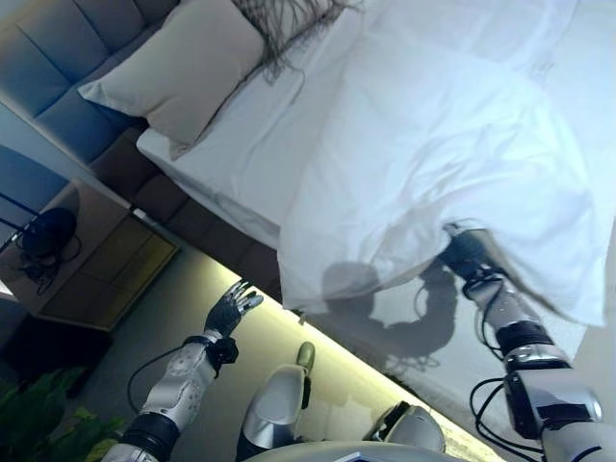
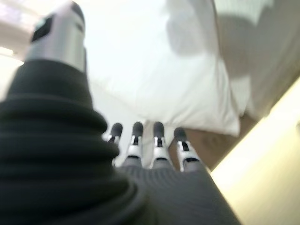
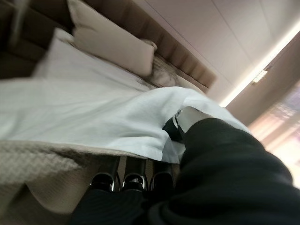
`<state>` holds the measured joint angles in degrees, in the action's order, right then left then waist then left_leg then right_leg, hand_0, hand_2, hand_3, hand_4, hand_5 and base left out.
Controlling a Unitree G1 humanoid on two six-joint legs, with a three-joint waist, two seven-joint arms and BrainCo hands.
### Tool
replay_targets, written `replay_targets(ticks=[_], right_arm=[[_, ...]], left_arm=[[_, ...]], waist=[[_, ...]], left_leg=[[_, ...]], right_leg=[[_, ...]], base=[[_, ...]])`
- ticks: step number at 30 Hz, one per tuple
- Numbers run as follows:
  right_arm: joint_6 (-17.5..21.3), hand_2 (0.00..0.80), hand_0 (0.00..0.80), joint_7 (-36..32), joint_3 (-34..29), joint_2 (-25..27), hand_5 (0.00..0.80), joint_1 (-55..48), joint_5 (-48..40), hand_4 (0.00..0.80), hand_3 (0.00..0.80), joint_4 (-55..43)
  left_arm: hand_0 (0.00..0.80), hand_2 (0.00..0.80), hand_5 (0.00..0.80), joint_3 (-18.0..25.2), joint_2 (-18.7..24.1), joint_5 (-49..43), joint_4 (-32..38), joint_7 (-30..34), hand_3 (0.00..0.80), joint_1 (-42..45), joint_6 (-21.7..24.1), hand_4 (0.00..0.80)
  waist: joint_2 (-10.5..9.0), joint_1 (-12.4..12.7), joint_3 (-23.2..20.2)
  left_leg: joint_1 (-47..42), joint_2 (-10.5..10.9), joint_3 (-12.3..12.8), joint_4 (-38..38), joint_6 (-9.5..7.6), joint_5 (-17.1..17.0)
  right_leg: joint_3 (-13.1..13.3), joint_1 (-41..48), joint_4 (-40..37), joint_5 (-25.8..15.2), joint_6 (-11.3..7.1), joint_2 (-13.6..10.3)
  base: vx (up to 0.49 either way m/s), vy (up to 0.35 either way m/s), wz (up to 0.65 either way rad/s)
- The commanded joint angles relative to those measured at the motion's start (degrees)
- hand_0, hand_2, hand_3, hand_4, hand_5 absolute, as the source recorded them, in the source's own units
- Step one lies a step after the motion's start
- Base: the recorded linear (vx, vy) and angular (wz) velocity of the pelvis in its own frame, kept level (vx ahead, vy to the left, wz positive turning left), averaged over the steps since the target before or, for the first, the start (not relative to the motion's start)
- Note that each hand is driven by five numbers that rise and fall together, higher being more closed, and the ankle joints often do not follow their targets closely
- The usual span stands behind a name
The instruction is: Make the bed neatly
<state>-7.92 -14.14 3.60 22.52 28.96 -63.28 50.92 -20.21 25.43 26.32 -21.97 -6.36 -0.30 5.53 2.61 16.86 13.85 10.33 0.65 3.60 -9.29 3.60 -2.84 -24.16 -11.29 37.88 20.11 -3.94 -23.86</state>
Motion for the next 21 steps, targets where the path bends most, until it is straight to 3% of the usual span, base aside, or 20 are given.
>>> replay_targets(ticks=[1, 4, 12, 17, 21], right_arm=[[0.01, 0.800, 0.800, 3.14, 3.28, -3.95, 0.800, 2.15, -2.28, 0.800, 0.800, -5.72], [2.32, 0.800, 0.800, 7.02, 7.01, -7.82, 0.800, 2.46, -2.22, 0.800, 0.800, -7.29], [5.87, 0.800, 0.800, 12.37, 10.44, -12.74, 0.800, 3.54, -6.77, 0.800, 0.800, -7.53], [7.04, 0.800, 0.800, 12.92, 11.86, -13.51, 0.800, 2.65, -7.80, 0.800, 0.800, -10.28], [6.99, 0.800, 0.800, 13.58, 11.35, -12.10, 0.800, 2.96, -8.39, 0.800, 0.800, -12.35]], left_arm=[[0.000, 0.000, 0.000, -0.08, 2.79, -18.23, 0.89, -15.25, 0.000, -2.81, 3.56, 0.000], [0.000, 0.000, 0.000, -1.47, 3.66, -29.48, 0.33, -24.40, 0.000, -5.28, -0.25, 0.000], [0.000, 0.000, 0.000, -8.51, 2.44, -52.08, -3.25, -30.02, 0.000, -12.55, -9.23, 0.000], [0.000, 0.000, 0.000, -14.95, 0.03, -59.46, -4.51, -25.48, 0.000, -16.85, -9.11, 0.000], [0.000, 0.000, 0.000, -19.90, -2.91, -57.94, -5.60, -22.33, 0.000, -19.14, -9.95, 0.000]], waist=[[-1.77, 2.88, -2.21], [-2.55, 3.29, -2.98], [-3.89, 3.10, -4.08], [-4.35, 1.73, -3.84], [-4.13, 0.33, -3.30]], left_leg=[[-5.14, -0.95, -1.58, -3.92, -2.02, 5.62], [-7.46, -0.76, -1.89, -1.97, -2.16, 5.14], [-11.40, -1.01, -2.71, 0.85, -2.07, 4.63], [-11.84, -1.93, -2.17, 1.30, -1.66, 4.21], [-11.20, -2.52, -1.75, 1.44, -1.22, 3.66]], right_leg=[[4.73, 3.37, -19.01, -27.69, -8.30, -2.69], [3.78, 6.54, -21.09, -28.26, -8.29, -2.27], [1.73, 11.44, -23.59, -28.43, -8.80, -1.75], [0.82, 12.45, -24.87, -27.93, -9.69, -1.54], [0.48, 12.07, -25.51, -27.67, -10.25, -1.47]], base=[[0.122, -0.016, 0.06], [0.093, -0.028, 0.09], [0.093, -0.041, 0.09], [0.045, -0.071, 0.00], [-0.024, -0.070, -0.01]])
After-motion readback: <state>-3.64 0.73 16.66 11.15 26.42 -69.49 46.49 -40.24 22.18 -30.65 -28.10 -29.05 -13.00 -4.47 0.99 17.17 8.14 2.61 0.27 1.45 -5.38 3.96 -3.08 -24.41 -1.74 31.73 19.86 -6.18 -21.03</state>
